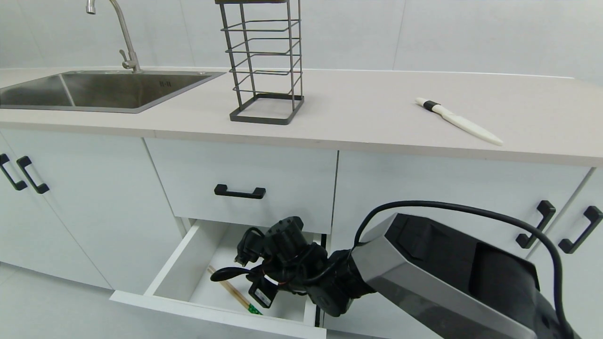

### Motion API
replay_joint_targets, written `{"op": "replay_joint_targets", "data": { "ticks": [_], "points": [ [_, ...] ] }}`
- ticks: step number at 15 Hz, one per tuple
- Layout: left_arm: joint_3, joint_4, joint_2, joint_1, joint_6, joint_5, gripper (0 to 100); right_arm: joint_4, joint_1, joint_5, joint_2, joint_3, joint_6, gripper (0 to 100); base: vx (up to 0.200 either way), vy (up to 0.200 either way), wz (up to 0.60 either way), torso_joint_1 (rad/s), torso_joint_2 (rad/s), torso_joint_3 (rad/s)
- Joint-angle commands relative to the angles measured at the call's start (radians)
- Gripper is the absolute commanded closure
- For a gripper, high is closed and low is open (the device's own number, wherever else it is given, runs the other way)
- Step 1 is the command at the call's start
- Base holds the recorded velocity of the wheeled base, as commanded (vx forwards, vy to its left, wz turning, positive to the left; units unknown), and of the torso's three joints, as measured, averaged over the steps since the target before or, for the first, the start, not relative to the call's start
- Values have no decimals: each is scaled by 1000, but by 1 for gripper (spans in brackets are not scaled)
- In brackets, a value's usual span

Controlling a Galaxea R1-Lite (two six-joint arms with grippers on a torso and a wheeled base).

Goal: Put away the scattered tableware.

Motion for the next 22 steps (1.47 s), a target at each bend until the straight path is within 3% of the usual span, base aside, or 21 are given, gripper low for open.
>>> {"op": "replay_joint_targets", "data": {
  "ticks": [1,4,5,11,22],
  "points": [
    [0,0,1,0,0,0,0,2,0,2,6,-1,0,100,0,0,0,0,0,0],
    [0,0,1,0,0,0,0,2,-3,2,6,0,-3,100,0,0,0,0,0,0],
    [0,-1,1,0,0,0,0,4,-4,2,6,0,-20,0,0,0,0,0,0,0],
    [0,-1,1,0,0,0,0,17,-6,8,1,-15,-25,0,0,0,0,0,0,0],
    [0,-1,1,0,0,0,0,85,27,6,-206,31,-25,0,0,0,0,0,0,0]
  ]
}}
